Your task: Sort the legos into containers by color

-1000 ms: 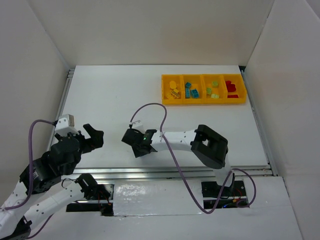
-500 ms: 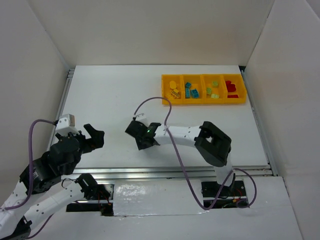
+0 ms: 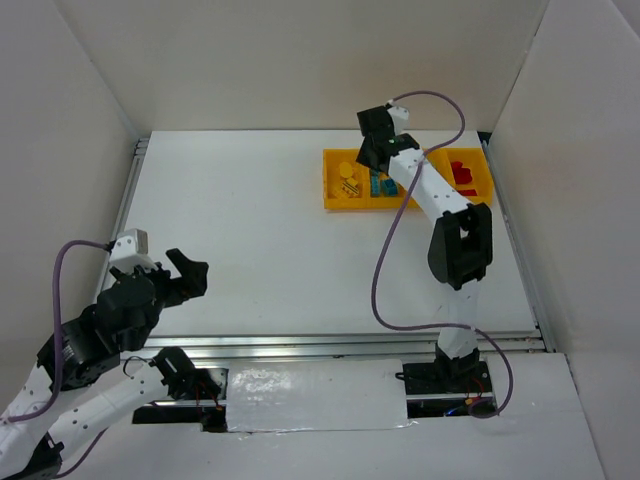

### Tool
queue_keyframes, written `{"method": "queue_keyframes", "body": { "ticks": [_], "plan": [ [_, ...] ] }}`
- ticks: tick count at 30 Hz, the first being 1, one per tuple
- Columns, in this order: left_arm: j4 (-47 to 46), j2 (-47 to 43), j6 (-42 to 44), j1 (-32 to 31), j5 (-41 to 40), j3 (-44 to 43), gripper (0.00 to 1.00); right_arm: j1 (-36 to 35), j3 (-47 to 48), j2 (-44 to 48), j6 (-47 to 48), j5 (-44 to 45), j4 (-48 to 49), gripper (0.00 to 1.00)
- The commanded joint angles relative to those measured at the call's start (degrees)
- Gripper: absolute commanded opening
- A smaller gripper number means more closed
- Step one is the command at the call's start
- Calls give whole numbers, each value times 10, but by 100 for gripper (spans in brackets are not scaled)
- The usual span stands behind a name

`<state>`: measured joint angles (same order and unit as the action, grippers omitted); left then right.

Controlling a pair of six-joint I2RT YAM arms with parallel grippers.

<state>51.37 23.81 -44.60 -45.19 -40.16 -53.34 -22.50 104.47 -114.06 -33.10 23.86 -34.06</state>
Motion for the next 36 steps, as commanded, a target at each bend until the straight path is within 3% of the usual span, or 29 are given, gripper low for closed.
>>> {"method": "queue_keyframes", "body": {
  "ticks": [1,5,8,10,12,21,24,27,31,33,36],
  "plan": [
    [-28,-4,17,0,2,-2,99,28,94,-59,7,26,-42,0],
    [-31,3,23,0,7,-1,100,59,223,-148,16,12,-83,3],
    [-35,10,28,1,11,0,100,70,266,-186,33,-4,-96,8],
    [-36,14,32,0,15,-1,99,76,270,-194,36,-3,-95,31],
    [-38,21,34,0,17,-1,99,84,271,-194,35,-13,-94,62],
    [-38,41,35,2,13,-3,99,84,261,-130,37,-53,-113,79],
    [-40,56,34,14,6,-6,100,73,191,-48,37,-63,-117,91],
    [-37,90,31,41,8,-17,100,46,35,92,44,-51,-74,100],
    [-43,153,40,90,36,-41,99,5,-184,337,48,-29,-29,100],
    [-47,168,50,123,57,-54,99,-22,-246,440,49,-28,-31,100],
    [-52,186,52,145,55,-69,100,-46,-279,522,47,-38,-67,100]
  ]
}}
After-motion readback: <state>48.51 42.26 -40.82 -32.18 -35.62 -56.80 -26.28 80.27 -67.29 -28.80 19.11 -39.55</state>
